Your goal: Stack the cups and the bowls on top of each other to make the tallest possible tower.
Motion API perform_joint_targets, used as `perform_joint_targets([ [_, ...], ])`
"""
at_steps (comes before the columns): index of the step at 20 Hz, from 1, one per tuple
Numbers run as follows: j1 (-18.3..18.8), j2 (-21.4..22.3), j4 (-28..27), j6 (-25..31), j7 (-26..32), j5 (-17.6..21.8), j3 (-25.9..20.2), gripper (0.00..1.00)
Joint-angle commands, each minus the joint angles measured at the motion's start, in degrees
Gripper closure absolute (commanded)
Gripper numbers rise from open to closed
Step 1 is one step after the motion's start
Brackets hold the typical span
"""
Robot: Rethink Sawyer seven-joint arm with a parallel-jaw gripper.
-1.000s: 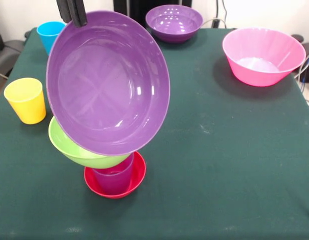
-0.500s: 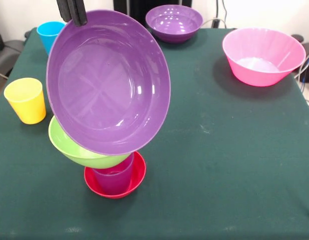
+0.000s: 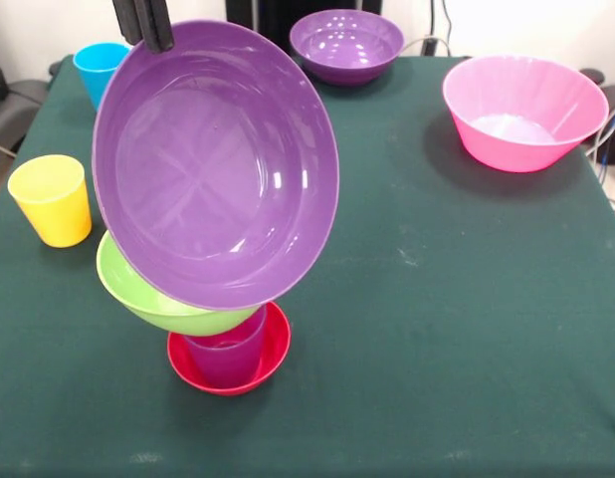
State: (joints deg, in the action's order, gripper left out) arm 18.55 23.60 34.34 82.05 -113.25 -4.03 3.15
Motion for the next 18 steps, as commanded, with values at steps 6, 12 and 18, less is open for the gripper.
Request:
perform_joint_targets([
  [6, -0.9, 1.2, 10.2, -8.1, 13.5, 3.0, -5.5, 1.00],
  [12, -0.9, 1.3, 14.2, -13.5, 12.7, 3.3, -5.6, 1.00],
  [18, -1.2, 1.6, 15.6, -15.3, 11.5, 3.6, -5.4, 1.00],
])
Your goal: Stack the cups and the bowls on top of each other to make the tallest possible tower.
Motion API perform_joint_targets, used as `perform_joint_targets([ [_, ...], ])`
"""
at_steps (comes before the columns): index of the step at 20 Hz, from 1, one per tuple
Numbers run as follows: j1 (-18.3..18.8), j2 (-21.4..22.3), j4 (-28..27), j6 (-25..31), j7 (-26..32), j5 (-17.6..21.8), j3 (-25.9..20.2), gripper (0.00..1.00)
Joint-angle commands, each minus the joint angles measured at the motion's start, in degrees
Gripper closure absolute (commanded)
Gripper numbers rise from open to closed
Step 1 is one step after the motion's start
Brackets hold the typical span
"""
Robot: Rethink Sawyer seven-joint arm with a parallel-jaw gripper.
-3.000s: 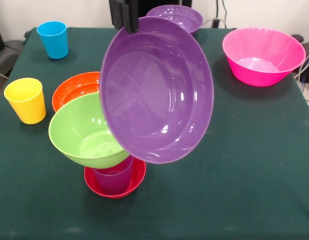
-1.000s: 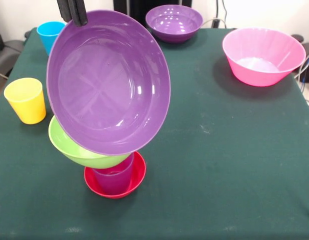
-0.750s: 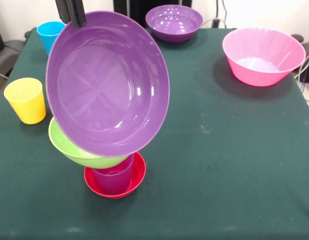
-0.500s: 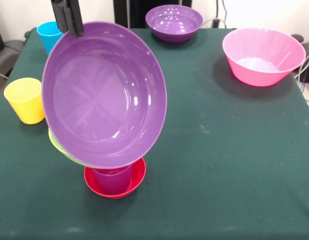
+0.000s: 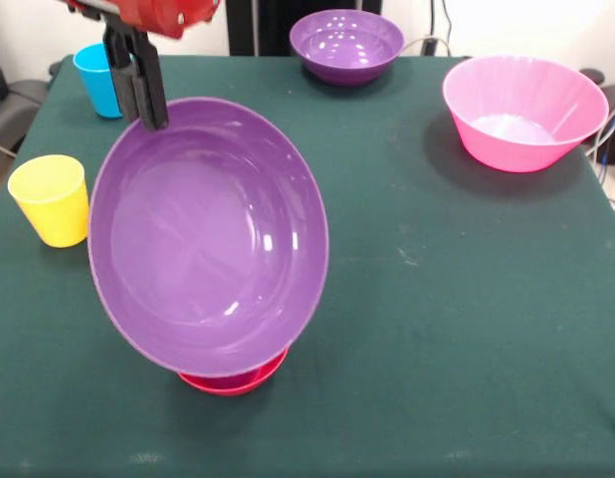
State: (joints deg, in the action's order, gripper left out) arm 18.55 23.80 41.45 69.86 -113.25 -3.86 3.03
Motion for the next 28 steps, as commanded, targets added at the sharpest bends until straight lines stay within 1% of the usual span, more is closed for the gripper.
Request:
perform_joint_targets([
  [1, -1.3, 1.5, 8.6, -3.3, 11.2, 3.5, -5.2, 1.00],
  [4, -1.5, 1.5, 8.9, -3.9, 10.5, 3.6, -5.1, 1.00],
  [19, -1.6, 2.4, 9.1, -2.8, 10.4, 4.1, -4.9, 1.00],
  [23, -1.9, 2.4, 7.1, -0.6, 10.8, 4.6, -4.6, 1.00],
  [28, -2.3, 2.0, 2.4, 5.0, 11.4, 5.2, -4.4, 1.00],
])
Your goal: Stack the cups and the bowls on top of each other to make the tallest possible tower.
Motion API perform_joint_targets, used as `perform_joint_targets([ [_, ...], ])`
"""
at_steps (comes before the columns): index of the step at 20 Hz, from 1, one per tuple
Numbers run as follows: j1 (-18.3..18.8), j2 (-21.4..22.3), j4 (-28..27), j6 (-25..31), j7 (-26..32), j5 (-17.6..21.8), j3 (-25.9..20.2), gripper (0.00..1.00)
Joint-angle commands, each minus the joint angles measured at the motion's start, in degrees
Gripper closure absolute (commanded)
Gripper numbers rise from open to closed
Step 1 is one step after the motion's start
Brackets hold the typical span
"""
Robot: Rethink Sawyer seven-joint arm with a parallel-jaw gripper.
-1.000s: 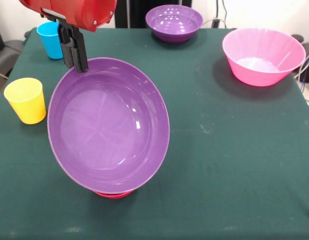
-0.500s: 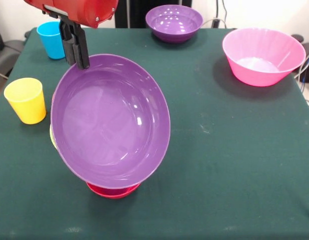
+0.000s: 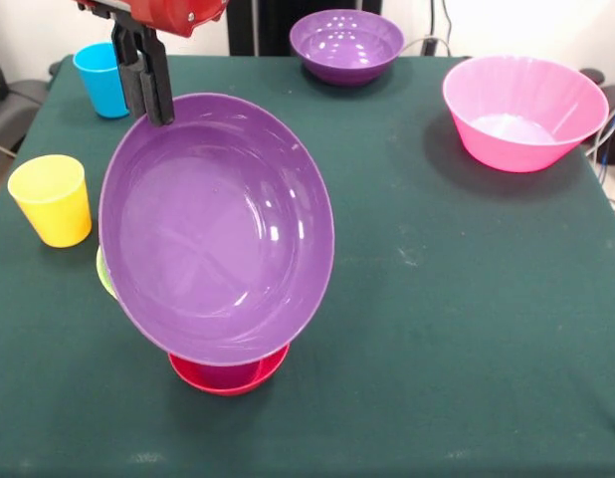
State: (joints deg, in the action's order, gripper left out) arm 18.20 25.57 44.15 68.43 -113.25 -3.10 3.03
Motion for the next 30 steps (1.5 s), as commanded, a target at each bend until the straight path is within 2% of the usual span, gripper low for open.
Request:
perform_joint_targets([
  [1, -2.0, -0.2, -1.8, 7.8, 11.5, 4.6, -4.5, 1.00],
  [4, -2.1, -0.6, -4.0, 10.1, 11.6, 4.7, -4.4, 1.00],
  [18, -2.4, -0.3, -5.0, 11.8, 11.5, 4.9, -3.9, 1.00],
  [26, -0.8, 4.3, 4.8, 6.9, 13.6, 4.8, -3.1, 1.00],
  [30, -0.4, 6.3, 7.3, 6.8, 13.9, 5.0, -2.9, 1.00],
])
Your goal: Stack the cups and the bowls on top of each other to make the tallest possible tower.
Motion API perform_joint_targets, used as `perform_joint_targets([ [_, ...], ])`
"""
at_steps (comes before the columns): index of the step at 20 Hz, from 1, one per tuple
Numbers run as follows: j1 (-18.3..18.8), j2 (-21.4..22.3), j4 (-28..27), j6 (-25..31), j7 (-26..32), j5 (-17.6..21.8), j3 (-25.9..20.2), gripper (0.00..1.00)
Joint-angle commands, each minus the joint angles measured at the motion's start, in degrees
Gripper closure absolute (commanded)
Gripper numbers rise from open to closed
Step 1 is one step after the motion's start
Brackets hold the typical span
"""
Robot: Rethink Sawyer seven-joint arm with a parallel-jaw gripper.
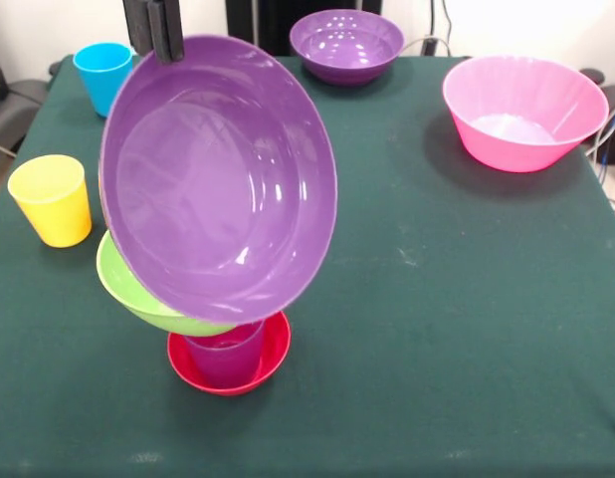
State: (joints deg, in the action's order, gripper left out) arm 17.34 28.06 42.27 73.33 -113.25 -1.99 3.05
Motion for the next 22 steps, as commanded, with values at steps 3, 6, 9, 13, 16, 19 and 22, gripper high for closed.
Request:
perform_joint_targets([
  [3, 0.5, 5.1, 10.7, 1.8, 13.7, 4.0, -3.0, 1.00],
  [6, 0.8, 5.9, 12.3, 1.2, 13.6, 4.3, -3.2, 1.00],
  [9, 1.1, 6.8, 14.4, -0.2, 13.2, 4.3, -3.3, 1.00],
  [13, 1.3, 6.8, 15.8, -2.4, 12.5, 4.5, -3.9, 1.00],
  [16, 1.5, 6.4, 15.8, -3.2, 12.4, 4.7, -4.5, 1.00],
  [19, 1.7, 6.3, 16.6, -4.5, 12.1, 4.7, -4.8, 1.00],
  [22, 1.7, 6.1, 17.7, -6.5, 11.6, 4.6, -5.1, 1.00],
])
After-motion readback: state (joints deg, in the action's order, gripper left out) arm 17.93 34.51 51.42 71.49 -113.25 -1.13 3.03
